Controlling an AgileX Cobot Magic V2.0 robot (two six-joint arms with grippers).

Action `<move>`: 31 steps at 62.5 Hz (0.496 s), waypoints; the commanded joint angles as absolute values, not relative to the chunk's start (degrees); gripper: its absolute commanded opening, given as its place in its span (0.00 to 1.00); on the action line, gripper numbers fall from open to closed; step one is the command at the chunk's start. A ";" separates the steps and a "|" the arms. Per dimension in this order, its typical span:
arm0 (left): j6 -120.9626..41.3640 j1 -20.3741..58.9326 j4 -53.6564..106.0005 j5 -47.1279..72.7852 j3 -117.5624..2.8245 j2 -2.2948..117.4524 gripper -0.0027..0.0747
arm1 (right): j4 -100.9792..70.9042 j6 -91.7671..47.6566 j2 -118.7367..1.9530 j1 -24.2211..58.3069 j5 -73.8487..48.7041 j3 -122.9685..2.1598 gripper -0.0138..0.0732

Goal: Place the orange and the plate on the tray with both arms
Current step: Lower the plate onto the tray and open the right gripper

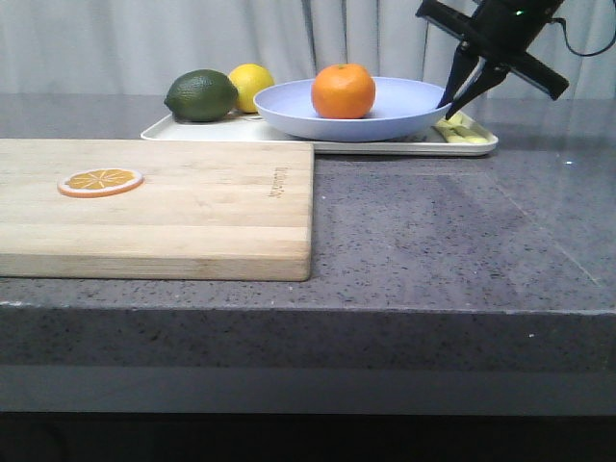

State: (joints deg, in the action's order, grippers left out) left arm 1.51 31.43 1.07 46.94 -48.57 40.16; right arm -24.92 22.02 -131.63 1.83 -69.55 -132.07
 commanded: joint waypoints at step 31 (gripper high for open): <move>2.13 31.34 1.73 42.76 -49.91 39.96 0.90 | -27.03 22.50 -129.22 2.14 -67.82 -136.76 0.08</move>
State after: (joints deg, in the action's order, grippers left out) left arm 1.51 31.43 1.07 46.94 -48.57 40.16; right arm -24.70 22.44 -133.26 2.22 -69.78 -134.58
